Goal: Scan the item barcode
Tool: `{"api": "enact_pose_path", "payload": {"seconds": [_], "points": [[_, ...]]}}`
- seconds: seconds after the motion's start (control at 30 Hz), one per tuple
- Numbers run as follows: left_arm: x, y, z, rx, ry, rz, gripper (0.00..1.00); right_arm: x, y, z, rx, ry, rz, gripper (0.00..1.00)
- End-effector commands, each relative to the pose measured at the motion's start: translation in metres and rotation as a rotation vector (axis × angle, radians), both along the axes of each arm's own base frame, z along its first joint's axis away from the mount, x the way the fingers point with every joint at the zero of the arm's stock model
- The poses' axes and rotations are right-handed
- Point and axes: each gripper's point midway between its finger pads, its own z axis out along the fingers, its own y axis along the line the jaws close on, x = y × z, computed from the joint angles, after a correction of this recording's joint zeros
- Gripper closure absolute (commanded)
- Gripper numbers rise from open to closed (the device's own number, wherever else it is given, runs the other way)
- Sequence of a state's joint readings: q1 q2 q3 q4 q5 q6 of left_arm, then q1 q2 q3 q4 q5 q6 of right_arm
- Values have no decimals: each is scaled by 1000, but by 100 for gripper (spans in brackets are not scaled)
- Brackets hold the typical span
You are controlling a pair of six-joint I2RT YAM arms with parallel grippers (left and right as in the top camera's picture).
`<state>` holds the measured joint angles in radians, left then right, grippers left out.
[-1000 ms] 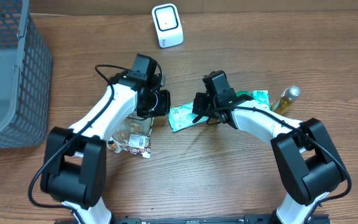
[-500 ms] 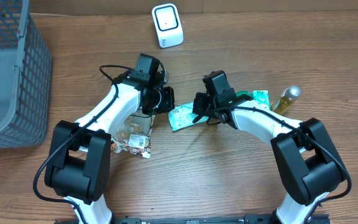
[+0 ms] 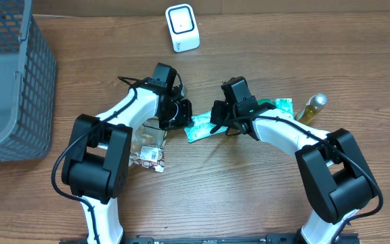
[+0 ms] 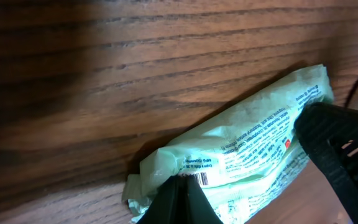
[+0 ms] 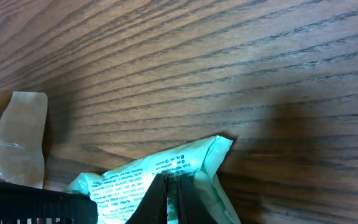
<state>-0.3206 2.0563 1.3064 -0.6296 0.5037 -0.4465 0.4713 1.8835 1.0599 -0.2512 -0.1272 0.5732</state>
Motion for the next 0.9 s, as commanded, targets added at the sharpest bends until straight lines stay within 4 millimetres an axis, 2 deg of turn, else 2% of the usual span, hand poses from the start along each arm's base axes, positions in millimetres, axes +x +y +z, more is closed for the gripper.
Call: {"api": "enact_pose_path", "payload": {"seconds": [0.0,0.33,0.43,0.53,0.67,0.8,0.87], "points": [[-22,18,-44,101,99,0,96,-8,-7,-7,-23,20,-10,95],[-5,68,15,318,-70,56,96,-7,-7,-7,-23,19,-10,95],[-5,65,35,284,-100,59,96,-7,-7,-7,-23,19,-10,94],[-3,56,54,219,-138,59,96,-7,-7,-7,-23,19,-10,85],[-1,49,63,176,-153,58,96,-4,-6,-3,-20,7,-2,84],[-1,49,62,176,-150,59,96,-11,13,26,32,2,188,77],[-2,46,62,176,-151,53,96,-14,10,39,8,14,203,76]]}}
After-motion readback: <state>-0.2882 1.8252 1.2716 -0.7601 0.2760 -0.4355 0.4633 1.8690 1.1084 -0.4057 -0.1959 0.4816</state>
